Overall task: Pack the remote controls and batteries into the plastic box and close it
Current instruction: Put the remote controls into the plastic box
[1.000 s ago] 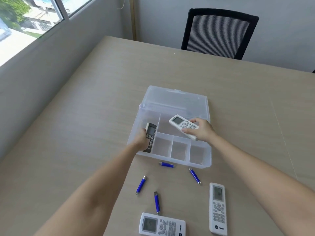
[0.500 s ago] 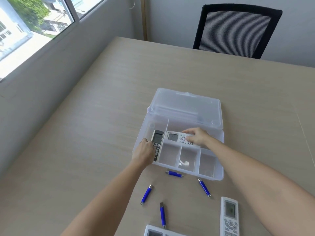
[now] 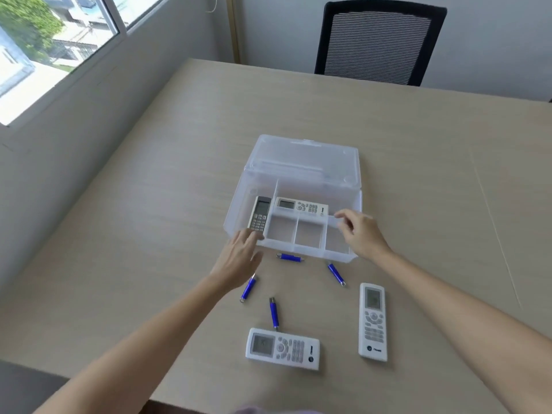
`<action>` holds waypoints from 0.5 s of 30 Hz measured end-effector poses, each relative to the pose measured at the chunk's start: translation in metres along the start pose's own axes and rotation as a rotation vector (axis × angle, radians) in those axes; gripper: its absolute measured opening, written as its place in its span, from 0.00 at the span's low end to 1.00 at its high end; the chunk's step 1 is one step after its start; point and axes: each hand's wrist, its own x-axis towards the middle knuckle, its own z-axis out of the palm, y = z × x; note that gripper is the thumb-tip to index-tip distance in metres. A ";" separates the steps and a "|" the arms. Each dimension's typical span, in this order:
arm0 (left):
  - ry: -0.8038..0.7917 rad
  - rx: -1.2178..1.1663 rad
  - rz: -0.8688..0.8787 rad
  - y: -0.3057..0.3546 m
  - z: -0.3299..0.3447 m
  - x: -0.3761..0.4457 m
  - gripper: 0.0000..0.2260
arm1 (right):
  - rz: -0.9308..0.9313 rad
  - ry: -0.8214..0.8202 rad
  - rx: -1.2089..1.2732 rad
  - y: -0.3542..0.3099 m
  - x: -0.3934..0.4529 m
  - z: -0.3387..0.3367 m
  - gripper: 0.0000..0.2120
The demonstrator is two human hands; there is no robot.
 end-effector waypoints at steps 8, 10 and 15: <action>-0.556 0.125 0.030 0.008 0.033 -0.098 0.27 | 0.599 -0.129 -0.149 0.076 -0.104 0.024 0.30; -0.588 0.206 0.054 0.015 0.038 -0.102 0.32 | 0.659 -0.146 -0.133 0.069 -0.120 0.034 0.39; -0.667 0.300 0.037 0.032 0.046 -0.099 0.29 | 0.734 -0.164 -0.204 0.057 -0.135 0.047 0.43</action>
